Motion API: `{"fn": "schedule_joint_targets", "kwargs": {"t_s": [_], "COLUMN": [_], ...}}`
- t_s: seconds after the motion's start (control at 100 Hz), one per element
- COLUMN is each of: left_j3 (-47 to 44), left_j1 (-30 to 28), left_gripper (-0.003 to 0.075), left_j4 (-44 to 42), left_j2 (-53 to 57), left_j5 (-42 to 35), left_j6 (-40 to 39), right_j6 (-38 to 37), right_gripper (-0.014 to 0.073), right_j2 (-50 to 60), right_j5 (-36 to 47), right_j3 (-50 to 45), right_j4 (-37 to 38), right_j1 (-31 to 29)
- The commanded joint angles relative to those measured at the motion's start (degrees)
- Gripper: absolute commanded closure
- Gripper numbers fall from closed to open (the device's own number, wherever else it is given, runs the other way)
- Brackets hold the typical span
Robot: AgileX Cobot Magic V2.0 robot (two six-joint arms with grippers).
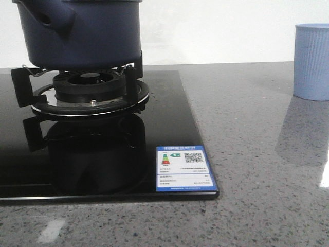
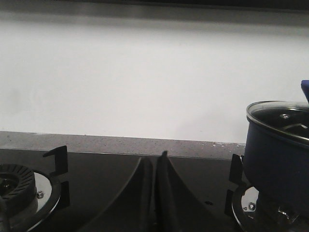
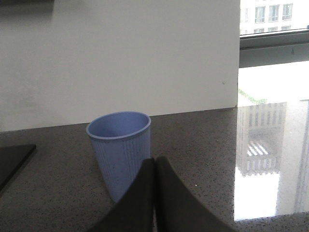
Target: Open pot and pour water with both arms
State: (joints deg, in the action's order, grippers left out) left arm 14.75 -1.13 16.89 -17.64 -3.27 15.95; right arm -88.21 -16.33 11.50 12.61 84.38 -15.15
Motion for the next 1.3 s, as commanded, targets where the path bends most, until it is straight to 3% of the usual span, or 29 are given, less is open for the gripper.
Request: {"fn": "schedule_joint_targets", "kwargs": {"t_s": [0.0, 0.49, 0.66, 0.96, 1.02, 1.29], "left_j3": [1.5, 1.3, -2.3, -15.5, -15.5, -15.4], "left_j1": [0.0, 0.0, 0.0, 0.0, 0.0, 0.0], "left_gripper": [0.074, 0.074, 0.074, 0.074, 0.074, 0.074], "left_j4": [0.4, -0.2, -13.9, -14.1, -13.3, -11.0], "left_j2": [-0.4, -0.4, 4.8, 17.4, 19.7, 19.2], "left_j5": [-4.1, -3.7, 2.3, 1.9, 6.3, 7.2], "left_j6": [-0.1, -0.2, -8.9, -9.3, -9.8, -9.8], "right_j6": [0.7, 0.7, 0.7, 0.7, 0.7, 0.7], "right_gripper": [0.0663, 0.0663, 0.0663, 0.0663, 0.0663, 0.0663], "right_j2": [-0.4, -0.4, -0.4, -0.4, -0.4, -0.5], "right_j5": [-0.5, -0.5, -0.5, -0.5, -0.5, -0.1], "right_j3": [1.5, 1.5, 1.5, 1.5, 1.5, 1.5], "right_j4": [-0.3, -0.3, -0.3, -0.3, -0.3, -0.3], "right_j1": [-0.5, -0.5, -0.5, -0.5, -0.5, -0.5]}}
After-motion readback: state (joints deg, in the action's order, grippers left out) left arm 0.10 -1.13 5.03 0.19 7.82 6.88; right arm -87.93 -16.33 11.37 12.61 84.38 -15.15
